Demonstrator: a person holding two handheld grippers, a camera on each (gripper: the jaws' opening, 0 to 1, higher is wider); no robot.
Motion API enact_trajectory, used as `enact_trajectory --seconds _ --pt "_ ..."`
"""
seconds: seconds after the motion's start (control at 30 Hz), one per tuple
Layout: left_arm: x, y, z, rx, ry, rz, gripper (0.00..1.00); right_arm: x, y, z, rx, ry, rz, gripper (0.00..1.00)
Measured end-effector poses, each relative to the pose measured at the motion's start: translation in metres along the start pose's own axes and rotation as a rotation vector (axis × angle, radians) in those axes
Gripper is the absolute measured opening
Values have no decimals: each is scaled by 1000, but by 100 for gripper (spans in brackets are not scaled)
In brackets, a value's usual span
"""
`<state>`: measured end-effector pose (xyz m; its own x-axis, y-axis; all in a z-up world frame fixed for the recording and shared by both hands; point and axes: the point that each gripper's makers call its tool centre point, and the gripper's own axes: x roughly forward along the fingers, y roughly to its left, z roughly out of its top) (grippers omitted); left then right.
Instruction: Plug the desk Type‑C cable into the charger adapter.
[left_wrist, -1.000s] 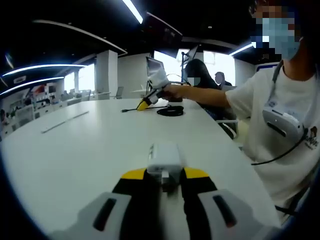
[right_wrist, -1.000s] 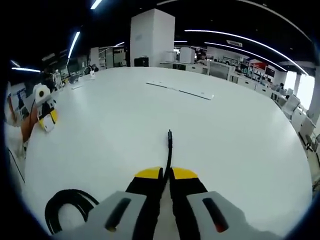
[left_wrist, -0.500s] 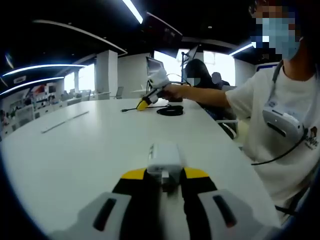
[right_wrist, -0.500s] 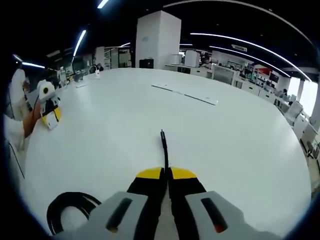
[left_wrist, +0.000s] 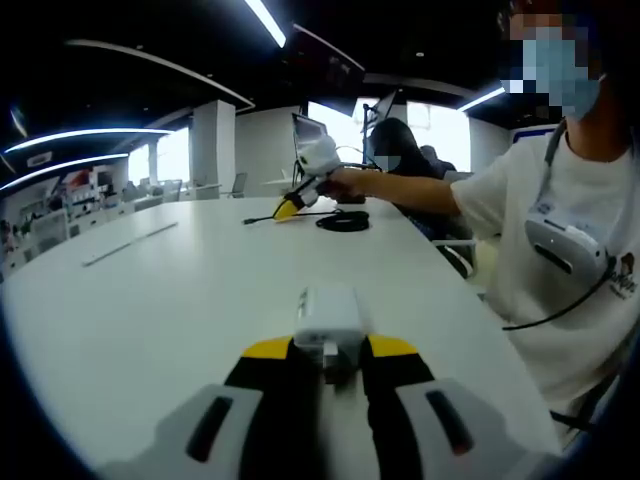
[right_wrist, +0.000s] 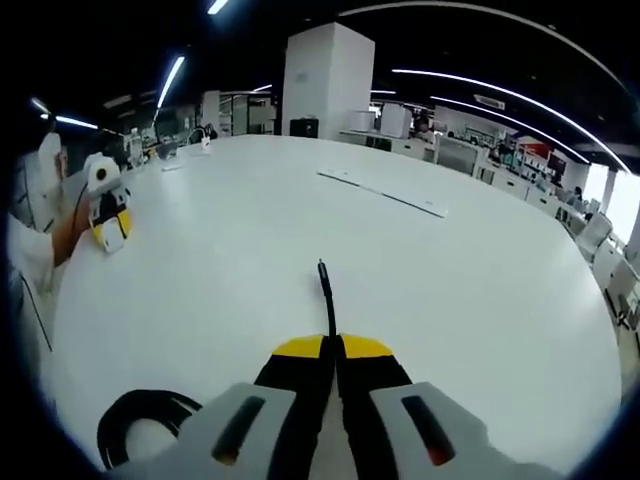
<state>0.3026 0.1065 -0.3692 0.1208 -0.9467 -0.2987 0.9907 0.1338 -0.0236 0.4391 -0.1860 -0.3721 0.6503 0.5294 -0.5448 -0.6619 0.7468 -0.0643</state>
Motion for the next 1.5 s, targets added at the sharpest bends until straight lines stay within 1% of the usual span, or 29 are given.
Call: enact_trajectory --seconds 0.53,0.87,1.07,1.17,1.27,1.5 --pt "0 2 0 -1 0 -1 25 2 18 7 -44 -18 57 3" --pt "1 0 -1 -2 0 -1 25 3 38 13 -108 -21 99 3" --pt "1 0 -1 -2 0 -1 25 3 46 14 -140 -19 122 3" --pt "2 0 -1 -1 0 -1 25 3 51 13 -165 -13 122 3" --pt "2 -1 -1 -1 0 -1 25 1 58 14 -192 -17 138 3" --pt "2 -1 -1 -2 0 -1 25 2 66 16 -233 -14 168 3"
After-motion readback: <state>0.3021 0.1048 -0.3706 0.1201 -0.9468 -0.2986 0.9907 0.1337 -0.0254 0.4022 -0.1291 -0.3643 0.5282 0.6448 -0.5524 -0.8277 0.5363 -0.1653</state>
